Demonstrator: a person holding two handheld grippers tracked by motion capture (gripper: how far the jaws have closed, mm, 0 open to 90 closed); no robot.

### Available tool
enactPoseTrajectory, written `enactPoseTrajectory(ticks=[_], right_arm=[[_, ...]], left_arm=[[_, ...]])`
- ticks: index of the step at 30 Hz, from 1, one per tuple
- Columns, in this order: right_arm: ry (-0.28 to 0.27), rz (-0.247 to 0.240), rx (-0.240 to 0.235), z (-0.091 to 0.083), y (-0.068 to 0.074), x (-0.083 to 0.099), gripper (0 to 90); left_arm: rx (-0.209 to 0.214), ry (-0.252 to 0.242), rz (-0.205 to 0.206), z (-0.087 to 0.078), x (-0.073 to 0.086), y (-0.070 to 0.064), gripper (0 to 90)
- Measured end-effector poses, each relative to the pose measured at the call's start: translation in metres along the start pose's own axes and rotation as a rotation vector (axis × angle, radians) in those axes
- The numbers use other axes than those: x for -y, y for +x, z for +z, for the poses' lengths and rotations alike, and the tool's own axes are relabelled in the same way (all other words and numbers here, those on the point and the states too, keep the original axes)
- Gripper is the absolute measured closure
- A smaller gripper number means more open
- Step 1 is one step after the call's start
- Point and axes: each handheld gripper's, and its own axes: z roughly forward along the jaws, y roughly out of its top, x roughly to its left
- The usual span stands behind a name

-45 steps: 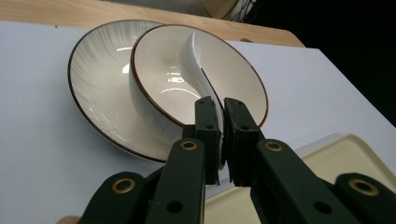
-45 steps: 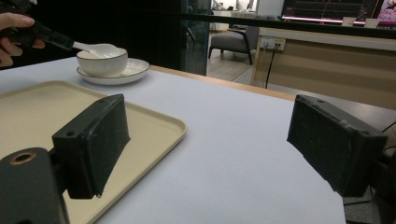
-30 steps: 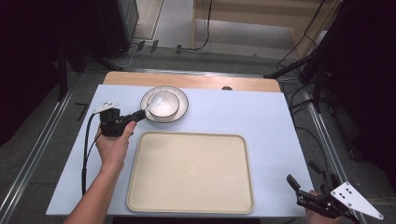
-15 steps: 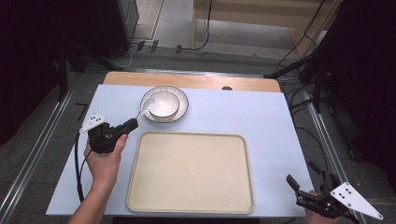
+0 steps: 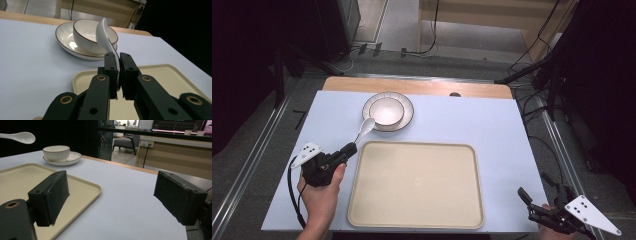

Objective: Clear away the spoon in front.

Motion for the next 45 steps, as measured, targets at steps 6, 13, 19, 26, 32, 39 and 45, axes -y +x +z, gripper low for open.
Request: enactPoseTrajectory(ticks=[6,13,19,26,32,39,45], right_arm=[[0.003,0.000,-0.001,0.000,0.001,0.000,12.6],[0.004,0.000,-0.002,0.000,0.001,0.000,12.7],[0.000,0.000,-0.003,0.000,0.000,0.000,12.6],[-0.001,0.002,-0.003,0.000,0.000,0.000,12.6],[0.002,0.001,-0.005,0.000,0.000,0.000,12.6],[0.005,0.003,-0.005,0.000,0.001,0.000,12.7],[0.005,0.002,-0.005,0.000,0.001,0.000,12.6]], left_arm=[[-0.002,0.017,-0.014,-0.002,0.018,-0.006,85.7],[-0.033,0.049,-0.016,0.005,0.038,-0.006,85.7],[-0.037,0.089,-0.029,0.011,0.052,-0.006,85.6],[-0.057,0.118,-0.038,0.017,0.060,-0.005,85.6],[-0.094,0.140,-0.023,0.022,0.064,-0.004,85.6],[-0.076,0.163,-0.018,0.024,0.067,-0.002,84.2],[-0.091,0.183,0.012,0.026,0.067,-0.003,72.9]])
